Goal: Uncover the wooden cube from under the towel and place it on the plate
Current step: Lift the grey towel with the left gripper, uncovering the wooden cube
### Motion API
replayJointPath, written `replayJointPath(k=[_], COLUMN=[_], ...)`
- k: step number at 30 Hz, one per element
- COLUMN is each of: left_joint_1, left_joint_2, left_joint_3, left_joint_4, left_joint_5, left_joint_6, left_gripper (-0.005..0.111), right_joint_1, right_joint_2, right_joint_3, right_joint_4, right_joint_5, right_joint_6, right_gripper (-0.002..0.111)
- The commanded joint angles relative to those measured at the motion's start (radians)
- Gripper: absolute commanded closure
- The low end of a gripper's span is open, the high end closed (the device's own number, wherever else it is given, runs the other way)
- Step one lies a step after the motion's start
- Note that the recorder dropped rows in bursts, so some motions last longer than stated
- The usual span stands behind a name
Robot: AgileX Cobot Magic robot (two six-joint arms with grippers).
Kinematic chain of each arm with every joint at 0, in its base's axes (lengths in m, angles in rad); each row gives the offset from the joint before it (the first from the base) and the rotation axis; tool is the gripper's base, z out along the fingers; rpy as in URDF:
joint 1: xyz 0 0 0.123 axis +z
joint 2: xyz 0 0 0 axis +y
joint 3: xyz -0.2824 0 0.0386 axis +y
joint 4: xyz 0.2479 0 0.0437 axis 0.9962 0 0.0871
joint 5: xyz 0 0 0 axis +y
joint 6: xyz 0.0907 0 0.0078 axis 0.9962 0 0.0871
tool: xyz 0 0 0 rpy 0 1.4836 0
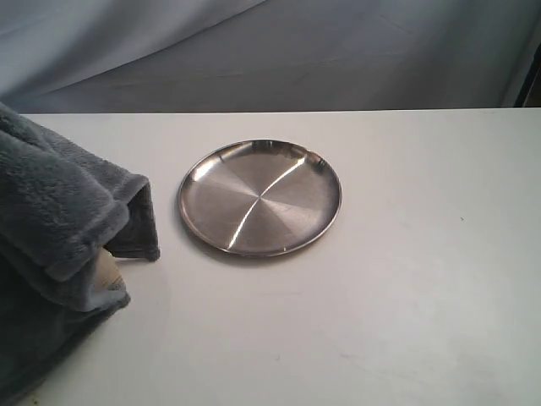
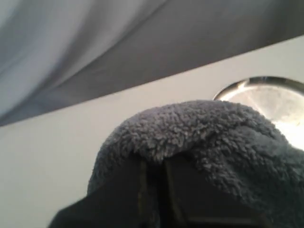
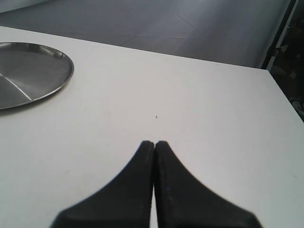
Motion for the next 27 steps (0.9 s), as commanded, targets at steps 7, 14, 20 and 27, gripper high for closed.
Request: replayJointPath(k=[7,14,20,27], left_joint_1=[-0.003,-0.003,-0.003,-0.005], left_joint_2=[-0.133,-0.147,-0.147,-0.144], left_joint_3=[-0.008,-0.008,-0.008,-0.008], left_joint_4=[0.024,0.024,-0.047,-0.509], left_joint_5=[-0.243,-0.330,-0.369,-0.313], left_joint_6=[-0.017,-0.063,-0.063,0.176], left_gripper=[0.107,0.107,0.107,0.107], right_joint_1=[0.001,0.001,0.001,0.001], right_joint_2=[-0.006,-0.006,-0.006,-0.006], right_joint_3=[0.004,0.004,0.004,0.004], right_joint_4=[0.005,0.005,0.005,0.005], right_joint_5=[-0.004,-0.004,-0.004,-0.004], right_joint_6=[-0.003,-0.003,-0.003,-0.003], right_gripper=[0.108,0.108,0.108,0.108])
